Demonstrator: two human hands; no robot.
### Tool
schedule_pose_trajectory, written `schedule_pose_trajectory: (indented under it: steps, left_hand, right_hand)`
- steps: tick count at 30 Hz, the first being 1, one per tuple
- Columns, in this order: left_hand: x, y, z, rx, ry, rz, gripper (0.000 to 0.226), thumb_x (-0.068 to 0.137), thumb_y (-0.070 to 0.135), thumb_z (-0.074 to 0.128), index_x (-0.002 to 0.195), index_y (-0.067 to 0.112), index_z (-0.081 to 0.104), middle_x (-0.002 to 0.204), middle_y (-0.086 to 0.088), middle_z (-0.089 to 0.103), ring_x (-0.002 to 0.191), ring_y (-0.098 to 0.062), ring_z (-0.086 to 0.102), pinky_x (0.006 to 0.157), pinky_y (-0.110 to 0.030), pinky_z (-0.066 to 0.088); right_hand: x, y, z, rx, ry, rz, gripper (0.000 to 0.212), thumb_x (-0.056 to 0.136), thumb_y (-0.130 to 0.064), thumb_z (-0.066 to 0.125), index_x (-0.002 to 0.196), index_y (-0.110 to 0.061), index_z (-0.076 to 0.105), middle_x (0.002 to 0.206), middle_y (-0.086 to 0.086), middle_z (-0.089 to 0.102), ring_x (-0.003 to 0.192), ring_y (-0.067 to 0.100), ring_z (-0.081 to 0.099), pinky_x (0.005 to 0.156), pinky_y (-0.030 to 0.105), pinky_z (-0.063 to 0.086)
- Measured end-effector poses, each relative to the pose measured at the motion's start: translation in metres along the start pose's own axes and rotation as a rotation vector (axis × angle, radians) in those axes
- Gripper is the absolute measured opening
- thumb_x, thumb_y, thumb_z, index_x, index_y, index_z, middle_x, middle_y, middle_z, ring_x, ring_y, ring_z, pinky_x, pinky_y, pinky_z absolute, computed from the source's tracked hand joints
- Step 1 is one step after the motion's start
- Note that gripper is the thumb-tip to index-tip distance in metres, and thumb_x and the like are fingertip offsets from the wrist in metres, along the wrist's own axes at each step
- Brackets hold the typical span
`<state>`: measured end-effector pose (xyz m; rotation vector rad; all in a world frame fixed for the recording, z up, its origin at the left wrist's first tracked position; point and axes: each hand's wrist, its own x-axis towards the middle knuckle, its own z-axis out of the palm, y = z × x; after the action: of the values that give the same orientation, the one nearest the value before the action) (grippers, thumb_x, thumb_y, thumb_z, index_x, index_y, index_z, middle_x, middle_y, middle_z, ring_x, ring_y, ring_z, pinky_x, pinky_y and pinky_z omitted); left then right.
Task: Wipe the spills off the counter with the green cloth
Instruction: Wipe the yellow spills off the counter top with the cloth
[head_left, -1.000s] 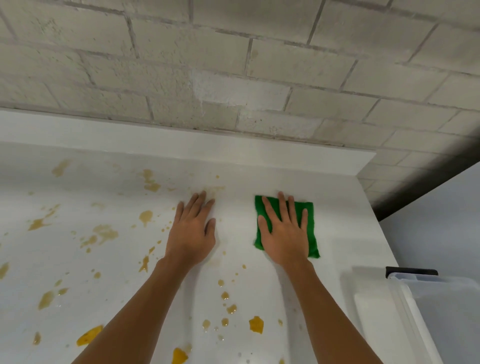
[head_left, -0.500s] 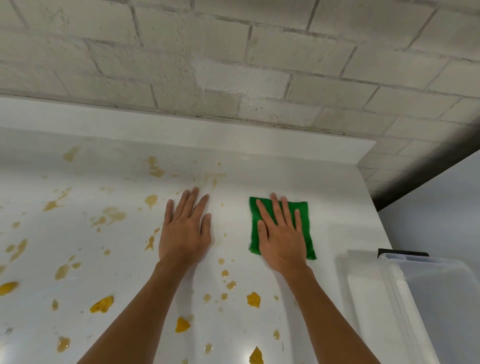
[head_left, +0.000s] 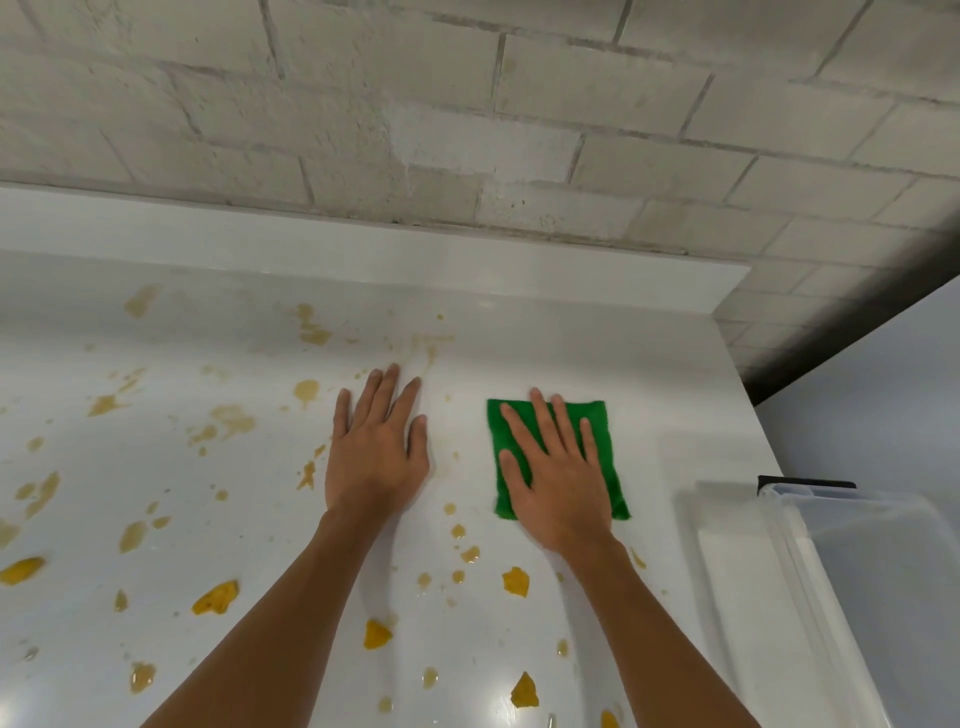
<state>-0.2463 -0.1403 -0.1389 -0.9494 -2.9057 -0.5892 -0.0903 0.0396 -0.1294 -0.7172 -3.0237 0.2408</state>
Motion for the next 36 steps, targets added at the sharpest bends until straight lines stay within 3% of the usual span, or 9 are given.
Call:
schedule_pose_trajectory:
  steps: [3, 6, 13, 17, 20, 24, 28, 32, 36]
  left_hand:
    - [0.001, 0.000, 0.000, 0.001, 0.006, 0.005, 0.061, 0.107, 0.044, 0.022, 0.164, 0.026, 0.030, 0.175, 0.001, 0.016, 0.162, -0.015, 0.005, 0.131, -0.049, 0.004]
    - [0.000, 0.000, 0.000, -0.004, 0.007, 0.009, 0.061, 0.107, 0.043, 0.023, 0.164, 0.025, 0.032, 0.174, 0.000, 0.018, 0.162, -0.017, 0.008, 0.131, -0.050, 0.004]
    - [0.001, -0.001, 0.000, -0.008, 0.016, 0.017, 0.060, 0.107, 0.042, 0.024, 0.163, 0.023, 0.034, 0.174, -0.002, 0.021, 0.162, -0.018, 0.011, 0.131, -0.051, 0.006]
    - [0.001, -0.002, 0.000, -0.005, 0.013, 0.023, 0.060, 0.107, 0.043, 0.024, 0.163, 0.023, 0.035, 0.174, -0.002, 0.021, 0.162, -0.019, 0.010, 0.131, -0.052, 0.005]
    - [0.001, -0.001, 0.000, 0.002, 0.013, 0.020, 0.060, 0.107, 0.043, 0.023, 0.163, 0.023, 0.035, 0.173, -0.003, 0.021, 0.162, -0.019, 0.011, 0.131, -0.052, 0.005]
    - [0.001, -0.001, 0.001, -0.002, 0.032, 0.022, 0.059, 0.107, 0.041, 0.026, 0.161, 0.022, 0.037, 0.172, -0.004, 0.025, 0.161, -0.021, 0.014, 0.130, -0.053, 0.007]
    - [0.001, -0.001, 0.000, -0.004, 0.012, 0.017, 0.059, 0.107, 0.042, 0.024, 0.162, 0.022, 0.036, 0.173, -0.003, 0.022, 0.162, -0.020, 0.011, 0.131, -0.052, 0.006]
    - [0.002, 0.000, -0.001, 0.007, 0.000, 0.015, 0.062, 0.106, 0.044, 0.020, 0.163, 0.023, 0.033, 0.174, -0.002, 0.019, 0.162, -0.019, 0.008, 0.131, -0.052, 0.004]
    - [0.002, 0.000, -0.001, 0.012, -0.004, 0.014, 0.062, 0.106, 0.044, 0.020, 0.163, 0.023, 0.033, 0.174, -0.003, 0.019, 0.162, -0.019, 0.009, 0.131, -0.052, 0.005]
  right_hand:
    - [0.022, 0.001, -0.002, -0.009, 0.010, 0.163, 0.067, 0.104, -0.056, 0.007, 0.170, -0.040, 0.008, 0.179, -0.003, -0.005, 0.166, 0.025, -0.007, 0.132, 0.057, 0.003]
    - [0.046, -0.026, 0.000, 0.042, -0.015, 0.213, 0.070, 0.101, -0.054, 0.001, 0.170, -0.040, 0.002, 0.179, -0.002, -0.010, 0.165, 0.026, -0.013, 0.131, 0.059, -0.002]
    - [0.005, -0.041, 0.004, 0.035, -0.009, -0.038, 0.062, 0.109, -0.053, 0.008, 0.170, -0.039, 0.010, 0.179, -0.005, -0.007, 0.165, 0.021, -0.013, 0.133, 0.053, -0.005]
    - [0.020, -0.021, 0.001, 0.005, 0.000, 0.168, 0.065, 0.106, -0.054, 0.006, 0.170, -0.040, 0.009, 0.179, -0.004, -0.006, 0.166, 0.023, -0.010, 0.133, 0.056, 0.001]
    - [0.046, -0.043, 0.002, 0.043, -0.018, 0.253, 0.066, 0.105, -0.052, 0.003, 0.170, -0.039, 0.001, 0.179, -0.002, -0.011, 0.165, 0.027, -0.015, 0.131, 0.060, -0.004]
    - [0.038, -0.072, 0.008, 0.037, 0.000, 0.101, 0.065, 0.107, -0.051, 0.006, 0.170, -0.035, 0.007, 0.180, 0.000, -0.005, 0.165, 0.026, -0.010, 0.132, 0.059, -0.001]
    - [0.006, -0.042, 0.007, 0.014, -0.005, -0.060, 0.062, 0.110, -0.053, 0.008, 0.170, -0.037, 0.011, 0.179, -0.004, -0.005, 0.165, 0.021, -0.012, 0.133, 0.054, -0.002]
    - [0.017, -0.018, 0.004, 0.003, 0.008, 0.107, 0.064, 0.108, -0.053, 0.006, 0.170, -0.039, 0.009, 0.179, -0.005, -0.005, 0.166, 0.022, -0.009, 0.132, 0.057, 0.004]
    - [0.034, -0.044, 0.006, 0.045, -0.014, 0.174, 0.067, 0.104, -0.052, 0.000, 0.170, -0.039, 0.002, 0.179, -0.004, -0.010, 0.165, 0.025, -0.014, 0.132, 0.057, -0.003]
